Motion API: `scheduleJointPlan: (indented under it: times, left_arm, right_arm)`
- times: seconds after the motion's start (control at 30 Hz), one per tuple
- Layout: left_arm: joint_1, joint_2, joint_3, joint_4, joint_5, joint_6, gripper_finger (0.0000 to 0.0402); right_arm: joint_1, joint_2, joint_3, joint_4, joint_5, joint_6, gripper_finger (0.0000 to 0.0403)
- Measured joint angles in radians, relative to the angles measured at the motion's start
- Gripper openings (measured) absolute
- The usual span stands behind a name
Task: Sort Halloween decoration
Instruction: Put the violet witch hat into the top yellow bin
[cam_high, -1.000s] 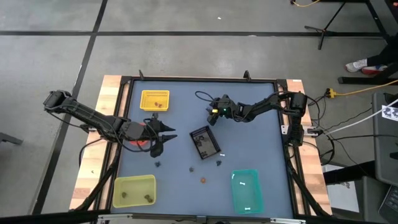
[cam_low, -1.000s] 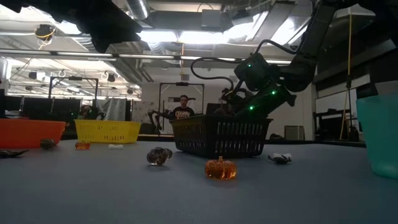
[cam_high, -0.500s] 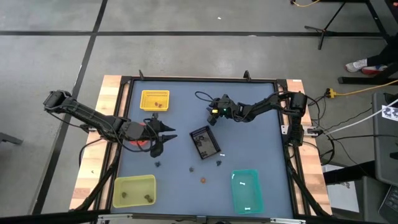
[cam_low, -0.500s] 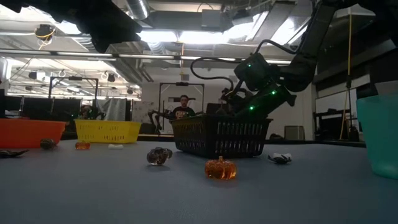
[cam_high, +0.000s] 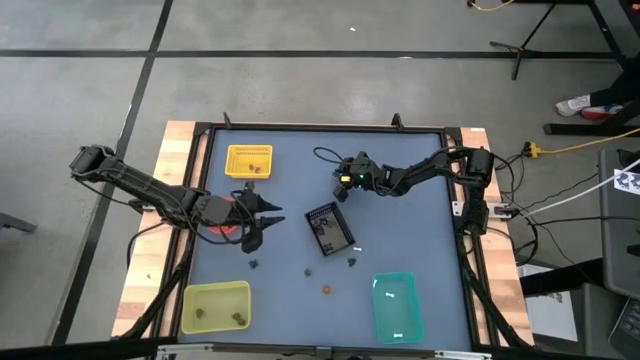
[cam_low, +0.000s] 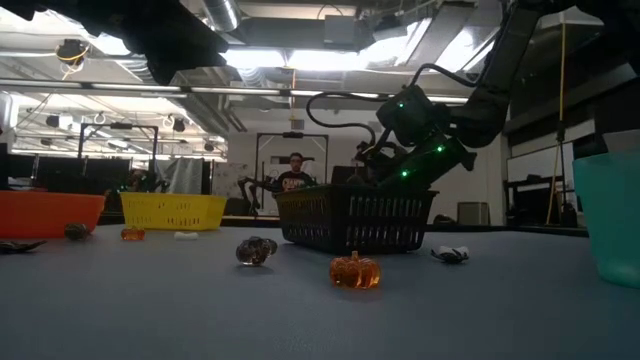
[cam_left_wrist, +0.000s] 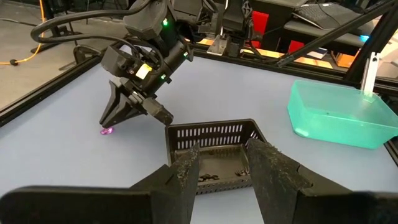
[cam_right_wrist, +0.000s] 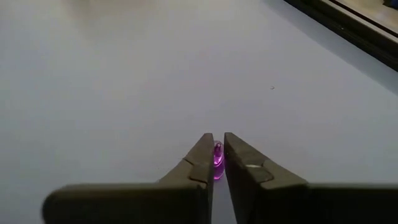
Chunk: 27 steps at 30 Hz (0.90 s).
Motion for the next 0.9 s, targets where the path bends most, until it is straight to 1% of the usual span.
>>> scheduleJointPlan:
  times: [0.13, 0.2, 0.63, 0.83, 0.9]
  left_arm:
    - [0.0, 0.0, 0.0, 0.0, 0.0, 0.0, 0.0121]
    - [0.0, 0.0, 0.0, 0.0, 0.0, 0.0, 0.0121]
    - [0.0, 0.0, 0.0, 0.0, 0.0, 0.0, 0.0121]
    - [0.0, 0.0, 0.0, 0.0, 0.0, 0.0, 0.0121]
    - [0.0, 0.0, 0.0, 0.0, 0.0, 0.0, 0.0121]
  right_arm:
    - [0.0, 0.0, 0.0, 0.002, 0.0, 0.0, 0.0009]
    - [0.0, 0.0, 0.0, 0.002, 0.0, 0.0, 0.0003]
    - [0.0, 0.0, 0.003, -0.001, 0.0, -0.002, 0.0001]
    - [0.0, 0.0, 0.063, -0.007, -0.001, -0.037, 0.0001]
    - [0.0, 0.0, 0.098, -0.037, -0.011, -0.049, 0.0001]
